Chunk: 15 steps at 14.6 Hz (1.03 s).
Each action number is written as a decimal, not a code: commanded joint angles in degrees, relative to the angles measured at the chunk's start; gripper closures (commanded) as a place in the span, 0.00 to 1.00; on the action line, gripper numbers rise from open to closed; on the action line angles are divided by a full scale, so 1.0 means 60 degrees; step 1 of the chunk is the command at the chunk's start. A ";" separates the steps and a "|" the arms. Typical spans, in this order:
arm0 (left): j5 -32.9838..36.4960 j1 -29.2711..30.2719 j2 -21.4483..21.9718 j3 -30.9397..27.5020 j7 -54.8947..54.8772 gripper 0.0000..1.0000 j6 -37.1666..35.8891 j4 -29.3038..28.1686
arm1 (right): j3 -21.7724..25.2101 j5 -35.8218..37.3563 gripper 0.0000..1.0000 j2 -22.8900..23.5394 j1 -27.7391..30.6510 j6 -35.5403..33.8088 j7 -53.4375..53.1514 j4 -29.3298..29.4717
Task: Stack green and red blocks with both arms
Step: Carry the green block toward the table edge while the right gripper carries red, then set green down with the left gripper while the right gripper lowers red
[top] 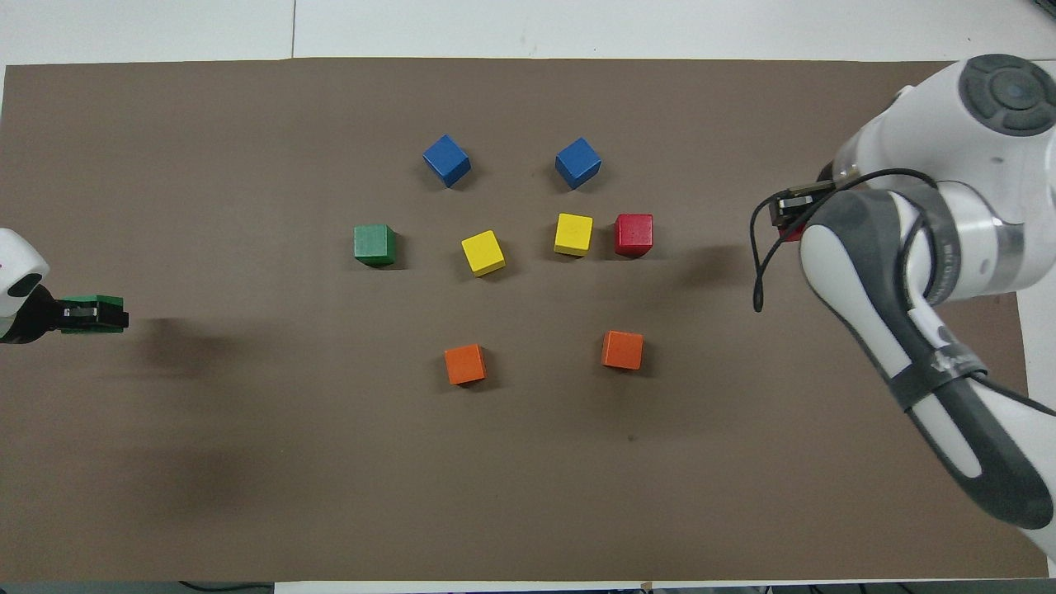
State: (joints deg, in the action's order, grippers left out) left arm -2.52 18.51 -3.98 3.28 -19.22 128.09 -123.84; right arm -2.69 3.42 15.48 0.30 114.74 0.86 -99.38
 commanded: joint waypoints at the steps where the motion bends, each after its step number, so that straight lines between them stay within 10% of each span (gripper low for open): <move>1: -0.0020 0.0078 -0.0025 0.0127 -0.0020 1.00 0.0785 -0.0599 | -0.0137 -0.0086 1.00 -0.0163 0.0682 0.0795 0.0750 -0.0793; 15: -0.0020 -0.0068 -0.0992 0.0112 -0.0078 1.00 0.1240 -0.0614 | -0.0122 -0.0086 1.00 0.0685 0.1576 0.2614 0.1702 -0.1660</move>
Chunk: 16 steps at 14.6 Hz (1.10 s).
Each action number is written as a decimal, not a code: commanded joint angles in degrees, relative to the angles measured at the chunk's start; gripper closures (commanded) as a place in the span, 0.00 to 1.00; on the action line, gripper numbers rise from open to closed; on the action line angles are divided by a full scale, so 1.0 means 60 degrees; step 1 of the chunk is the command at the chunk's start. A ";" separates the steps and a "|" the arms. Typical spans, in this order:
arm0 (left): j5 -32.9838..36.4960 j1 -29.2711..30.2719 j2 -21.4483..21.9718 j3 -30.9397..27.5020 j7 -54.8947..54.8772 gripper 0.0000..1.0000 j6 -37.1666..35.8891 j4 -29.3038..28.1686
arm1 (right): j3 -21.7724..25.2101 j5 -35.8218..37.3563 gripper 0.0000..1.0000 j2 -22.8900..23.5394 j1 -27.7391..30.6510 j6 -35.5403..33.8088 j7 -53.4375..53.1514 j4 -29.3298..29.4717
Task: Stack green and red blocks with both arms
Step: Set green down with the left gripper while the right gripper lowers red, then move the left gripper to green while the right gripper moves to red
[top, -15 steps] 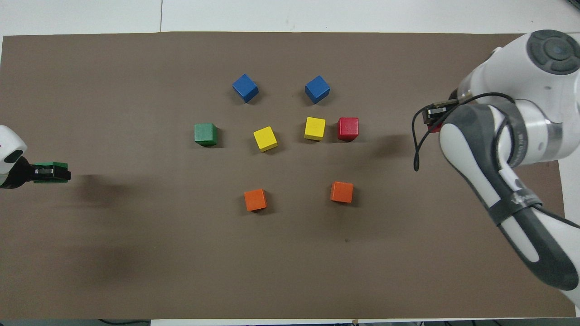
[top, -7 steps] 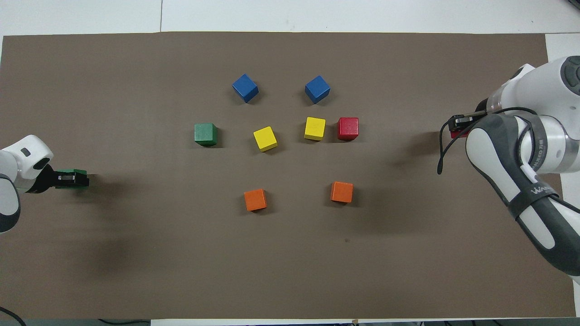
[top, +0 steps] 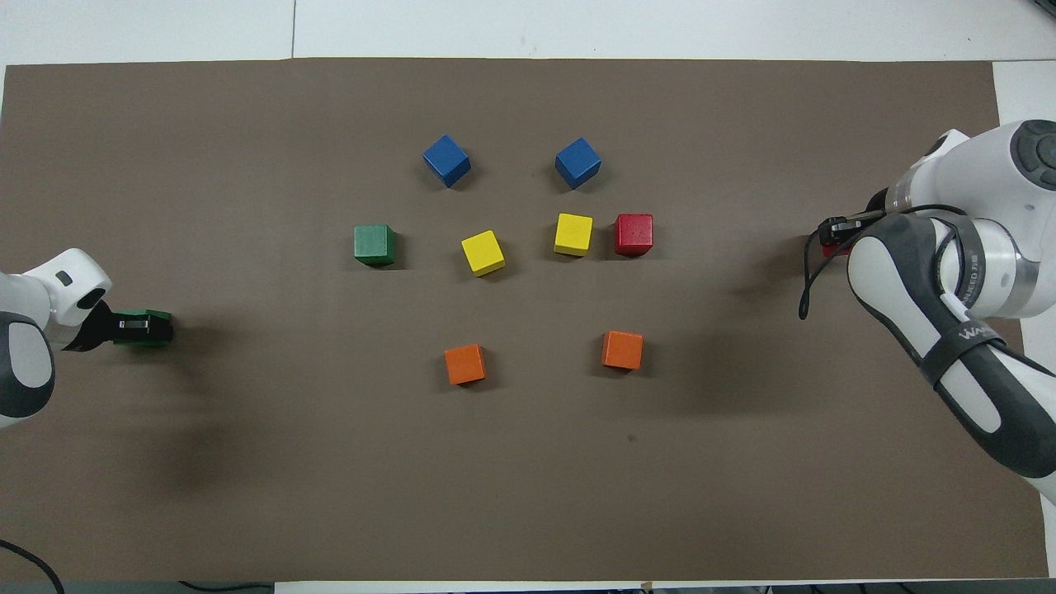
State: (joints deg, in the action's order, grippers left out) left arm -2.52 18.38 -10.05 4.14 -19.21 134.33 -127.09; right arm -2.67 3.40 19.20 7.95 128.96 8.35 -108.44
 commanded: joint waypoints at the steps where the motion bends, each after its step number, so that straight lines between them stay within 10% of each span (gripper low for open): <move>1: -0.0020 -0.0031 0.0019 -0.0031 -0.0108 1.00 0.0215 -0.0073 | -0.0126 -0.0083 1.00 0.0154 0.0388 0.0260 0.0556 -0.0150; 3: -0.0005 -0.0045 0.0019 -0.0031 -0.0181 0.88 0.0215 -0.0043 | -0.0126 -0.0083 1.00 0.0227 0.0447 0.0580 0.0688 -0.0252; 4: -0.0019 -0.0031 0.0019 -0.0031 -0.0254 0.01 0.0215 -0.0043 | -0.0140 -0.0083 1.00 0.0228 0.0433 0.0640 0.0689 -0.0354; 10: -0.0020 -0.0030 0.0048 -0.0016 -0.0490 0.00 -0.0077 0.0219 | -0.0140 -0.0098 1.00 0.0213 0.0330 0.0655 0.0601 -0.0457; 14: -0.0020 -0.0394 0.0020 -0.0002 -0.0387 0.00 -0.1903 0.2059 | -0.0140 -0.0098 0.00 0.0169 0.0272 0.1182 0.0572 -0.0882; 16: -0.0020 -0.0819 -0.0054 -0.0016 -0.0053 0.00 -0.2639 0.2927 | -0.0155 -0.0083 0.00 0.0140 0.0272 0.0949 0.0644 -0.0751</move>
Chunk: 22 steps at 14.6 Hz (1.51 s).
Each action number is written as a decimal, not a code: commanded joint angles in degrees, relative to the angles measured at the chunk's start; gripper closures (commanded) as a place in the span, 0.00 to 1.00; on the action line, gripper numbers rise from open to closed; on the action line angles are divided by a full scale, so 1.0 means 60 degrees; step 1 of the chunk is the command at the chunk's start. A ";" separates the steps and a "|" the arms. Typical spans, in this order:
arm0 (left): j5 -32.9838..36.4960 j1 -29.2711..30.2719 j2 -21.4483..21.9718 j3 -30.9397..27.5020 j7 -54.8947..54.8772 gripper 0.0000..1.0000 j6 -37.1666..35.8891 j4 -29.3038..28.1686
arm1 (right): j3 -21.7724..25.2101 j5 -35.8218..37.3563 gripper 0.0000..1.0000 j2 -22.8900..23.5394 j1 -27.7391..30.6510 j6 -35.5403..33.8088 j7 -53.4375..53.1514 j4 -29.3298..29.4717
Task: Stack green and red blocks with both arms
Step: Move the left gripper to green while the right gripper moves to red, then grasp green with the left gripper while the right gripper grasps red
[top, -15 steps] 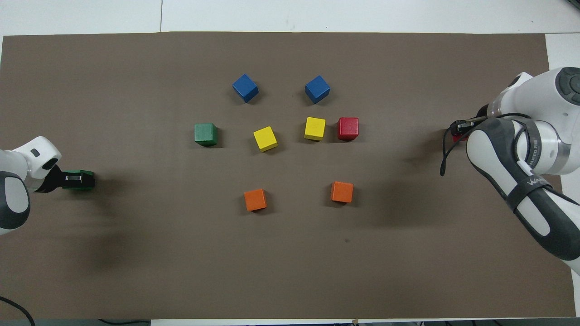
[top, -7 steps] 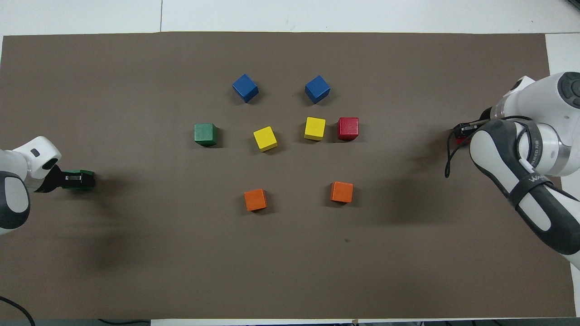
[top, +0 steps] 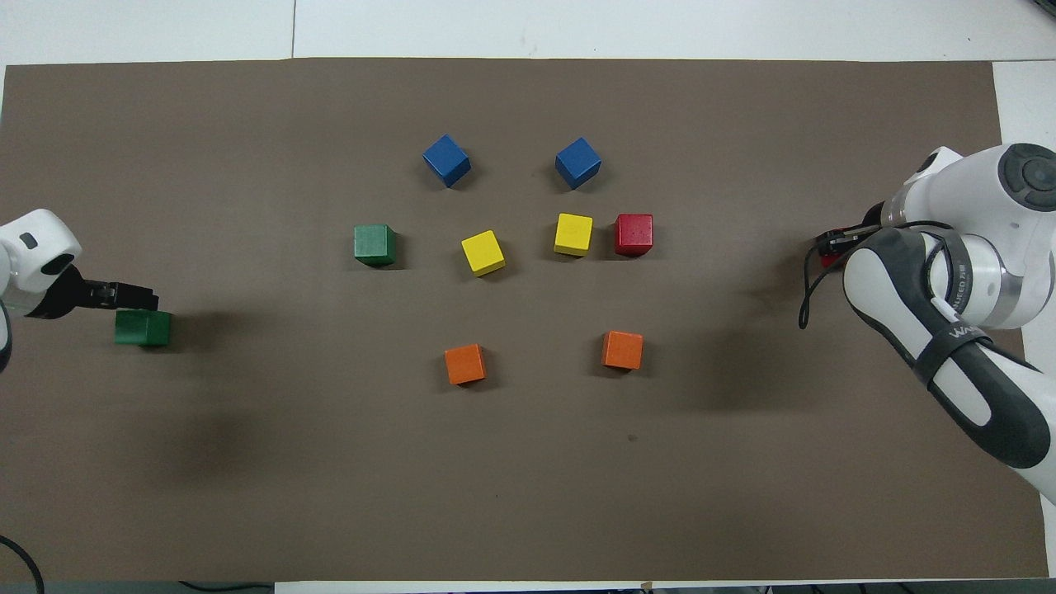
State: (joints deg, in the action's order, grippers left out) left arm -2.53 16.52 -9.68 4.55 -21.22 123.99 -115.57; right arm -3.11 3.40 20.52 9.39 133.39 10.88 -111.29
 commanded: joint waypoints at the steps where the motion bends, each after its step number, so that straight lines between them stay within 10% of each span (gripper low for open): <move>1: -0.0018 -0.0730 -0.0145 -0.0070 0.0575 0.00 -0.1064 0.1285 | -0.0098 -0.0083 0.00 -0.0168 0.0002 -0.0124 0.0208 -0.0160; 10: -0.0062 -0.4040 -0.0847 -0.0085 0.3988 0.00 -0.1608 0.2958 | -0.0405 -0.0346 0.00 -0.0565 -0.1459 -0.4916 -0.1882 0.3660; 15: 0.0011 -0.4905 -0.1871 -0.0114 0.4693 0.00 -0.1272 0.3471 | -0.0391 0.0062 0.00 0.0297 -0.3584 -0.4508 -0.4447 0.4554; 22: 0.0729 -0.5259 -0.2546 -0.0085 0.5471 0.00 -0.0100 0.3208 | -0.0405 0.0195 0.00 0.1881 -0.3954 -0.3074 -0.5256 0.5408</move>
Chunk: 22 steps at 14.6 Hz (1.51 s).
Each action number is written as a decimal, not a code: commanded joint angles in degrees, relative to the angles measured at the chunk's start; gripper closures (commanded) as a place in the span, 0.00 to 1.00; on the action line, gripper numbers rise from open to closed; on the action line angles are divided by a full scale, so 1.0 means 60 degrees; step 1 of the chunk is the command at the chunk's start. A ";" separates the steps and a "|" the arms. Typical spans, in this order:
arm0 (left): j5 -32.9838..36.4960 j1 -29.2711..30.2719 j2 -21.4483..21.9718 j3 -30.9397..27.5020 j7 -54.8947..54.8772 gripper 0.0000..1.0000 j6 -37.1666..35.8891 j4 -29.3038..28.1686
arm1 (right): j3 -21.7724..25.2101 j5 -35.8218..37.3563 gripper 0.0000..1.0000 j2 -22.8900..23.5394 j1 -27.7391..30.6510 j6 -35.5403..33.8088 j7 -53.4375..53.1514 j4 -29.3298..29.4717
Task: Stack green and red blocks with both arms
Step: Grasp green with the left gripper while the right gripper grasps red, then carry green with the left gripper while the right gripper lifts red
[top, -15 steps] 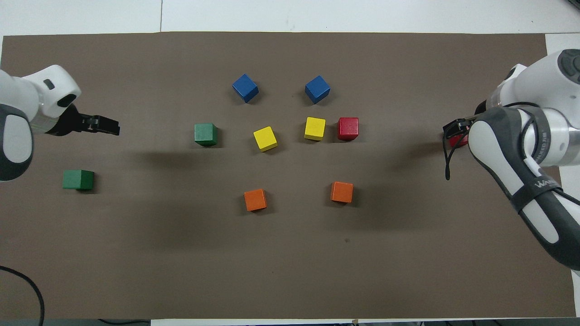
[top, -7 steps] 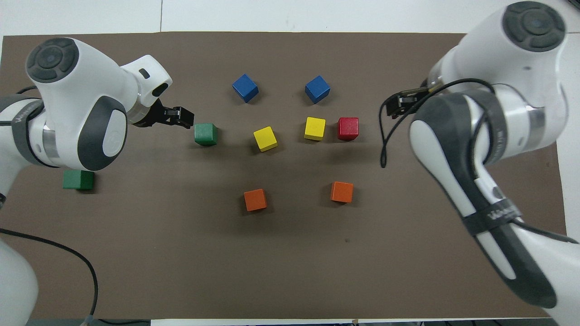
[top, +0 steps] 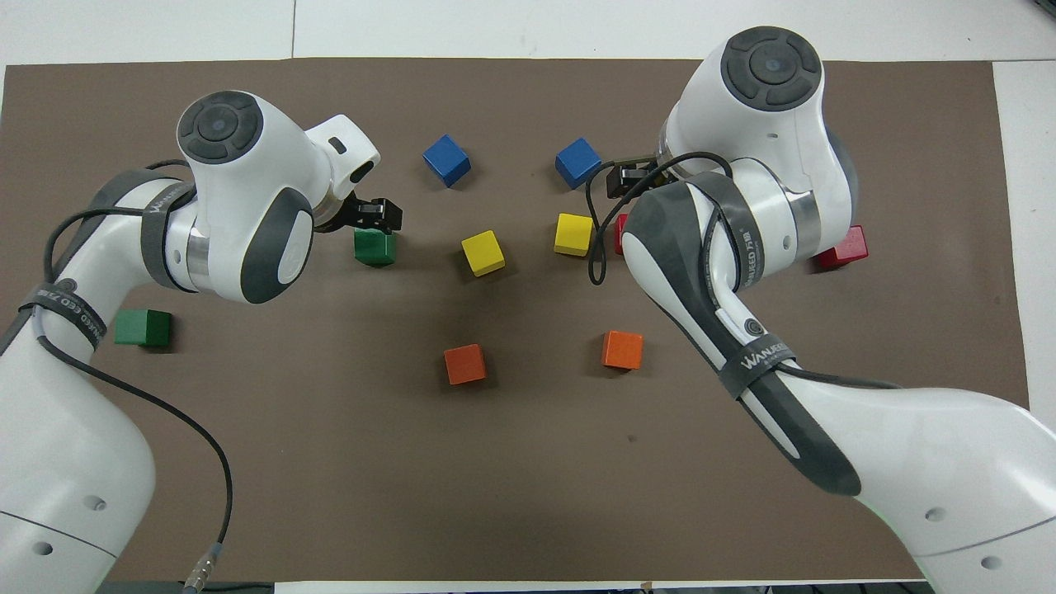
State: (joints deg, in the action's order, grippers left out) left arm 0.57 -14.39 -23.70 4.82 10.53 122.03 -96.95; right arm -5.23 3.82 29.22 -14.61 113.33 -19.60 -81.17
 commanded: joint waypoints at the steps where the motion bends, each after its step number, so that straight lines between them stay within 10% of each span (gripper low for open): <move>1: 0.0213 -0.0107 -0.0224 -0.0130 0.0236 0.00 0.0633 -0.0143 | -0.0051 0.0081 0.00 0.0490 0.0033 0.0344 -0.0175 0.0389; 14: 0.0213 -0.0195 -0.0195 -0.0130 0.0867 0.05 0.2468 -0.1538 | -0.0051 0.0095 0.00 0.0872 -0.0186 0.1106 -0.1083 0.0111; 18: 0.0708 -0.0356 -0.0137 -0.0159 0.0881 1.00 0.2250 -0.1596 | -0.0051 0.0110 0.00 0.0886 -0.0318 0.1223 -0.1288 -0.0166; 22: 0.0829 -0.0210 -0.0049 -0.0145 0.0867 1.00 0.1563 -0.1334 | -0.0051 0.0110 0.00 0.0886 -0.0318 0.1487 -0.1318 -0.0576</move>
State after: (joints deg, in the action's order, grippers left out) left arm 3.81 -15.47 -25.59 4.63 14.63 134.33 -104.87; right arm -5.40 3.76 34.66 -16.67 120.56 -25.80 -82.88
